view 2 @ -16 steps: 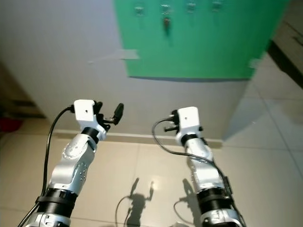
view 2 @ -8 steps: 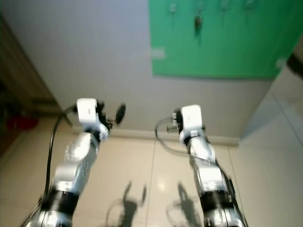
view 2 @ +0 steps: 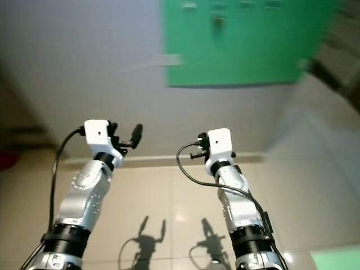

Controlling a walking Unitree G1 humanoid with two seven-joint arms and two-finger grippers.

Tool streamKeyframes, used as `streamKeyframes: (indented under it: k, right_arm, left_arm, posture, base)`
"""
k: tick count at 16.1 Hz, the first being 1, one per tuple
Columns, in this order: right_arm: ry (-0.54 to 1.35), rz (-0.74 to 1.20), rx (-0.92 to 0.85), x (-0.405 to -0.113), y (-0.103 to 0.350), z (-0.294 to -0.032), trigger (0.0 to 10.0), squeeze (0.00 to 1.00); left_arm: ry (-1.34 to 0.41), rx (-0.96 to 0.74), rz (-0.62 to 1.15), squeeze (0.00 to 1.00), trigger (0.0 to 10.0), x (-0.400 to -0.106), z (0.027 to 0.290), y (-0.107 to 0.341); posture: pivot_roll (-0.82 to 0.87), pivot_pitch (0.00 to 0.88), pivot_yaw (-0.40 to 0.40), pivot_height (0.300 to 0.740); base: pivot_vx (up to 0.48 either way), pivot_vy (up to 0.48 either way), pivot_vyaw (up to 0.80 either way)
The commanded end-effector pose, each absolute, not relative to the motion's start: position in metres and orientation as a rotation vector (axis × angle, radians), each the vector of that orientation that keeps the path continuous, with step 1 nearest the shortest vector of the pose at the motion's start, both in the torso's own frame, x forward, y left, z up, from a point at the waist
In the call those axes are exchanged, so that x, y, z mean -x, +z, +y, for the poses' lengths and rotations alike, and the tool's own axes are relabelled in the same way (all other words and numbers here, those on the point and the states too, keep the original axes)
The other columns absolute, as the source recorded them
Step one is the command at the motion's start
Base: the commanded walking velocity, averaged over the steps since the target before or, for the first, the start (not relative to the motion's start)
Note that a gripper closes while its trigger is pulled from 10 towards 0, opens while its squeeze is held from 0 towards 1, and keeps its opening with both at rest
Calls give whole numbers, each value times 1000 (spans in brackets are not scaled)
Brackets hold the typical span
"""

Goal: Hang keys on a hook

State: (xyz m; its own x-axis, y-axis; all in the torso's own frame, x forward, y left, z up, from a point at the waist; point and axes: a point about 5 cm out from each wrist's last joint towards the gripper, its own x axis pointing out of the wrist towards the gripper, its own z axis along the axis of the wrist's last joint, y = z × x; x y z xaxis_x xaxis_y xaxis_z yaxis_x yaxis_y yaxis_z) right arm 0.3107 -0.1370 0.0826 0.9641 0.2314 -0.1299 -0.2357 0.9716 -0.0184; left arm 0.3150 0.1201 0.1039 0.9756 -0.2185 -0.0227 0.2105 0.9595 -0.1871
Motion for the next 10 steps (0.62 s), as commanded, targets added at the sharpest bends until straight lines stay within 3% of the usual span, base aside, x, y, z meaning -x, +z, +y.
streamKeyframes:
  k: [1,10]
  right_arm:
    - [229,120,36,-311,86,-138,10000,0]
    - [234,125,33,-310,86,-138,10000,0]
  left_arm:
    - [-228,178,39,0,10000,-317,118,106]
    - [-227,179,39,0,10000,-317,119,105]
  posture:
    - [-127,0,91,740]
    - [-127,0,87,740]
  base:
    - [0,0,-781]
    - [0,0,-777]
